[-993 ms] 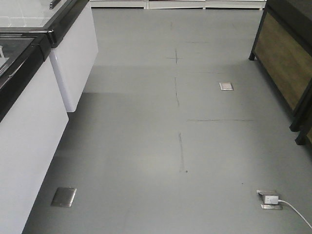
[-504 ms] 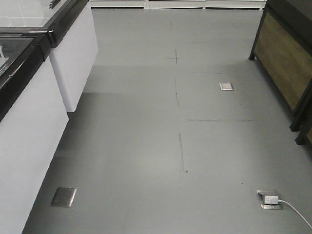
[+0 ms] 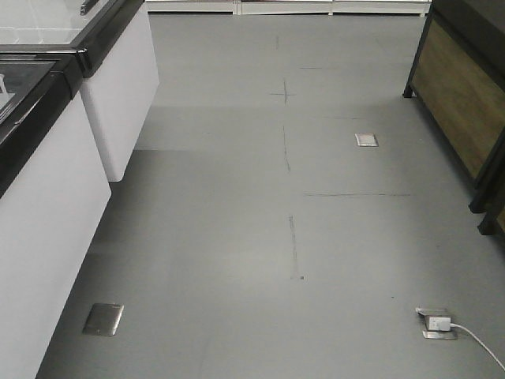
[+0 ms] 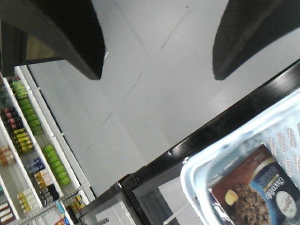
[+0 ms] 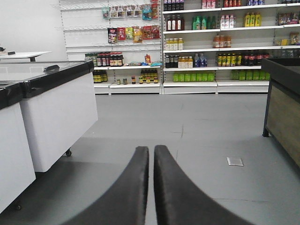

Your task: Left arm holds basket, right arm returns cookies

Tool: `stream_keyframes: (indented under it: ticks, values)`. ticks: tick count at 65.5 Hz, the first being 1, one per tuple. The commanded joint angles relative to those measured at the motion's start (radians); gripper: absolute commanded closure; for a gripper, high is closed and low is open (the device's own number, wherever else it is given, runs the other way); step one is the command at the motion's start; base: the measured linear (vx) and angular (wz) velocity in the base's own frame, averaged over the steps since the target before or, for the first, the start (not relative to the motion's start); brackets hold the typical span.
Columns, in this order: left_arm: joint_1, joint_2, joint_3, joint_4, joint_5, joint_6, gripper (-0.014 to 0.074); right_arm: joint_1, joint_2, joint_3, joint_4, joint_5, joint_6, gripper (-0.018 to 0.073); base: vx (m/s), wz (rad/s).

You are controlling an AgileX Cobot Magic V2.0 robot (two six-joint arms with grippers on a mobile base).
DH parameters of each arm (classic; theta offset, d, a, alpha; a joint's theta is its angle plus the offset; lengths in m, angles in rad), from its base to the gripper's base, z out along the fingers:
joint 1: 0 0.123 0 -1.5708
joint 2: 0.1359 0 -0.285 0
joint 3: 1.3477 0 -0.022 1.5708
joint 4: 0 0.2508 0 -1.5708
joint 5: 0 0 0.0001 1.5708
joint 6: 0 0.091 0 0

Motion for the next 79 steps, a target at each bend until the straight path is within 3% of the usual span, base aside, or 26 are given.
stream_keyframes:
  ticks: [1, 7, 19, 30, 51, 67, 79]
  values:
    - [0.075, 0.043, -0.029, -0.153, -0.009, 0.082, 0.0130, 0.000, -0.014, 0.018, -0.007, -0.073, -0.006, 0.0562, 0.00, 0.00]
    - [0.131, 0.103, -0.029, -0.283, -0.006, 0.151, 0.0130, 0.000, -0.014, 0.018, -0.007, -0.073, -0.006, 0.0562, 0.00, 0.00]
    - [0.204, 0.220, -0.029, -0.641, -0.004, 0.309, 0.0130, 0.000, -0.014, 0.018, -0.007, -0.073, -0.006, 0.0562, 0.00, 0.00]
    - [0.213, 0.330, -0.030, -0.819, 0.038, 0.398, 0.0130, 0.000, -0.014, 0.018, -0.007, -0.073, -0.006, 0.0562, 0.00, 0.00]
    - [0.196, 0.501, -0.204, -0.816, 0.079, 0.404, 0.0130, 0.000, -0.014, 0.018, -0.007, -0.073, -0.006, 0.0562, 0.00, 0.00]
    - [0.145, 0.576, -0.269, -0.793, 0.071, 0.322, 0.0130, 0.000, -0.014, 0.018, -0.007, -0.073, -0.006, 0.0562, 0.00, 0.00]
    - [0.129, 0.590, -0.269, -0.846, 0.008, 0.319, 0.0132, 0.000, -0.014, 0.018, -0.007, -0.073, -0.006, 0.0562, 0.00, 0.00]
